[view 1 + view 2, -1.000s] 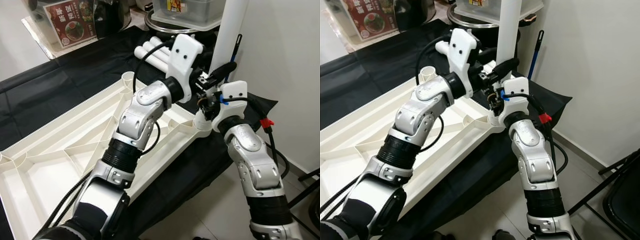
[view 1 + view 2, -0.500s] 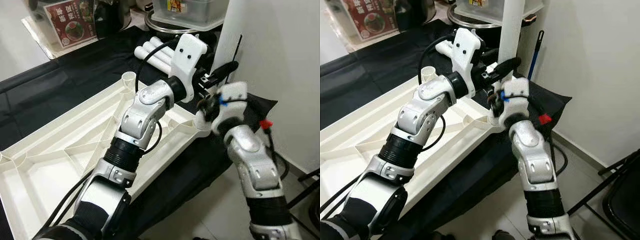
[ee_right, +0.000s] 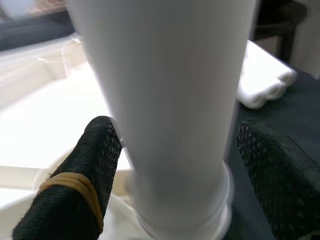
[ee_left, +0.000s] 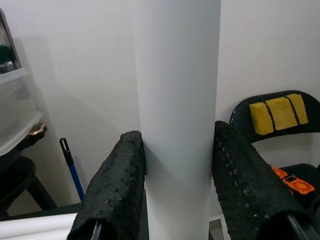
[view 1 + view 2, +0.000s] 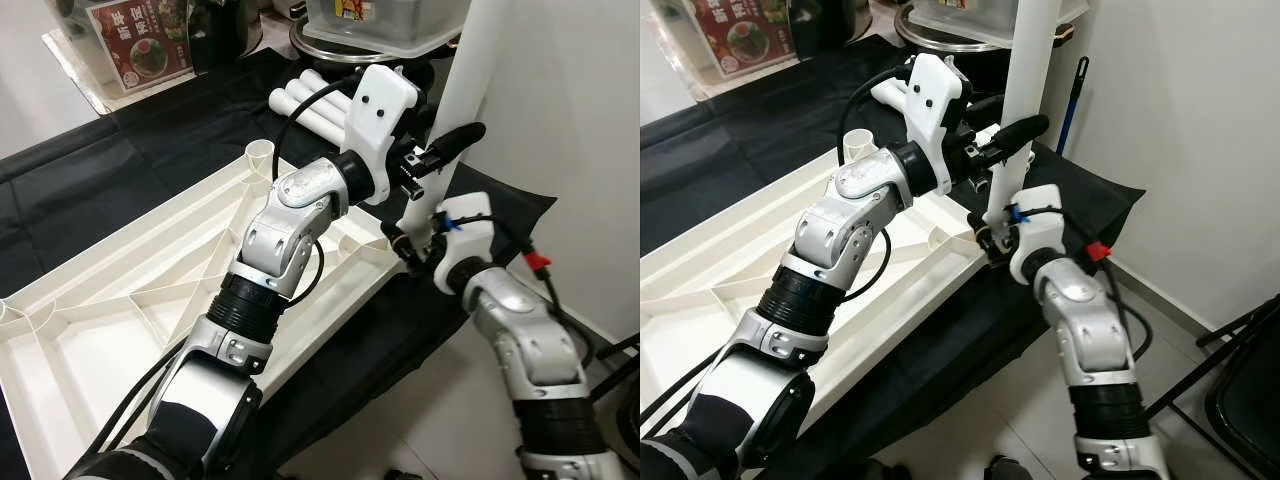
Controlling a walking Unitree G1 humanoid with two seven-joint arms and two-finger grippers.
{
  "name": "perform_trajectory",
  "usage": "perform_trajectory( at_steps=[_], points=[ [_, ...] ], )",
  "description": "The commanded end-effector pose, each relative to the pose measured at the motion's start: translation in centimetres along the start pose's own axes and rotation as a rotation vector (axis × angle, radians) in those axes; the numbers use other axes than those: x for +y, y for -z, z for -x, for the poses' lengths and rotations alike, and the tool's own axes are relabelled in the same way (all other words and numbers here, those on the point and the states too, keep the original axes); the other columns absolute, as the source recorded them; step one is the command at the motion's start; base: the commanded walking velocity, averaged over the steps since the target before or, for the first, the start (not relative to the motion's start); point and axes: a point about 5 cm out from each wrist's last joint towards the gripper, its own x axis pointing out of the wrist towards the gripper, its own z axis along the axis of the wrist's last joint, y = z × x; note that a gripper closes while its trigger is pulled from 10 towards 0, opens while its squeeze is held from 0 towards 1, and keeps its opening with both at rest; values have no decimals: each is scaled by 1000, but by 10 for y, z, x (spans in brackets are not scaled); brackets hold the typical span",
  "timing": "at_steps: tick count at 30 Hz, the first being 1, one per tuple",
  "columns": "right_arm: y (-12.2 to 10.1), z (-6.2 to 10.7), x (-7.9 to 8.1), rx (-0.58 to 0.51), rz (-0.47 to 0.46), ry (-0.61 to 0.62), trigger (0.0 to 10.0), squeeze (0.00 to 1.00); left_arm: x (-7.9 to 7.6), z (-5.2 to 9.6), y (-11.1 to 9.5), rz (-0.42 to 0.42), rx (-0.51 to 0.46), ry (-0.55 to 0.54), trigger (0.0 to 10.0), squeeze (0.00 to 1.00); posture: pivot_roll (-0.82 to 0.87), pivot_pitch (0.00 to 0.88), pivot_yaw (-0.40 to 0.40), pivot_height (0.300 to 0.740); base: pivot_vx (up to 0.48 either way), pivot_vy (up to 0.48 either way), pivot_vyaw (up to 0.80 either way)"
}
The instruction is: Building children table
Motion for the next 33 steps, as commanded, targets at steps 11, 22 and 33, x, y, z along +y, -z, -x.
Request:
perform_trajectory(
  at_steps=[11, 22, 33],
  points=[
    [-40, 39, -32, -77, 92, -367, 10000, 0, -1, 6, 1, 5, -17, 120, 0, 0, -76, 137, 51, 740, 0, 0, 0],
    [-49, 65, -44, -47, 144, -579, 10000, 0, -5, 4, 2, 2, -17, 224, 0, 0, -80, 135, 55, 740, 0, 0, 0],
    [-66, 70, -59, -50, 187, -657, 10000, 0, -4, -5, -9, -13, -13, 414, 902, 0, -86, 145, 63, 740, 0, 0, 0]
  ],
)
